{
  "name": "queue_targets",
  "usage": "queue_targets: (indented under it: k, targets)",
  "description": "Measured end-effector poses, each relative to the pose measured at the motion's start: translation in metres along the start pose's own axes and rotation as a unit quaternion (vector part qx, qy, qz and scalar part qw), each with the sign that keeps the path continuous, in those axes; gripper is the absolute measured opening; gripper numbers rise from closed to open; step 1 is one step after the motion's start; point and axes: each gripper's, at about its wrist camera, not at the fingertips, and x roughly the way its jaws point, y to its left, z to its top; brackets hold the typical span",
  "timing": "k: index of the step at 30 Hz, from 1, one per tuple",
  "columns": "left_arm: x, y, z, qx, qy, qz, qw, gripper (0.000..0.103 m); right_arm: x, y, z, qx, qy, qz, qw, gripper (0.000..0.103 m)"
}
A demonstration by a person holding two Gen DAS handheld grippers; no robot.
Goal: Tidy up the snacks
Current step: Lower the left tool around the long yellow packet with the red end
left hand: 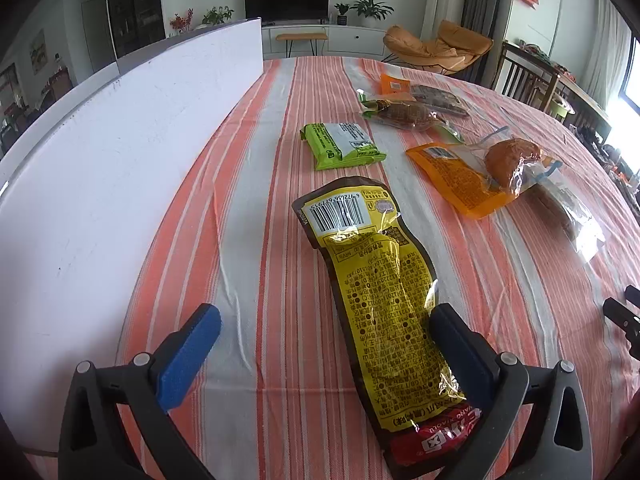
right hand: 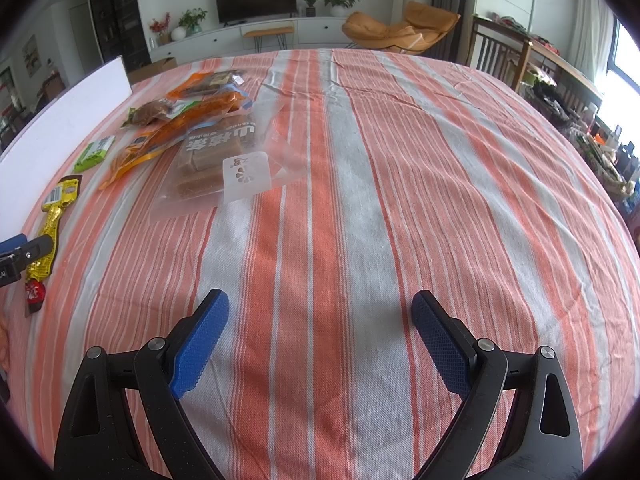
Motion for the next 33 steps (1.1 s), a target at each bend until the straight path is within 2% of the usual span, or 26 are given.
queue_targets:
  k: [24, 27, 28, 30, 33]
  targets:
    - [0.001, -0.001, 0.0, -0.001, 0.0, -0.001, 1.0, 0.103, -0.003, 0.0, -0.002, 0.0, 0.001, 0.0, 1.0, 0.096]
    - [0.001, -0.001, 0.0, -0.002, 0.0, -0.001, 1.0, 0.103, -0.009, 0.004, -0.003, -0.016, 0.017, 0.009, 1.0, 0.093]
    - [0.001, -0.001, 0.0, -0.002, 0.0, -0.001, 1.0, 0.103, -0.015, 0.003, -0.001, -0.01, 0.012, 0.018, 1.0, 0.093]
    - [0.001, -0.001, 0.0, -0.002, -0.001, -0.002, 1.0, 0.103, -0.034, 0.003, 0.012, -0.004, -0.027, 0.054, 0.998, 0.094]
    - [0.001, -0.001, 0.001, -0.001, 0.0, -0.001, 1.0, 0.103, -0.049, 0.018, 0.043, -0.041, -0.054, 0.078, 0.995, 0.094]
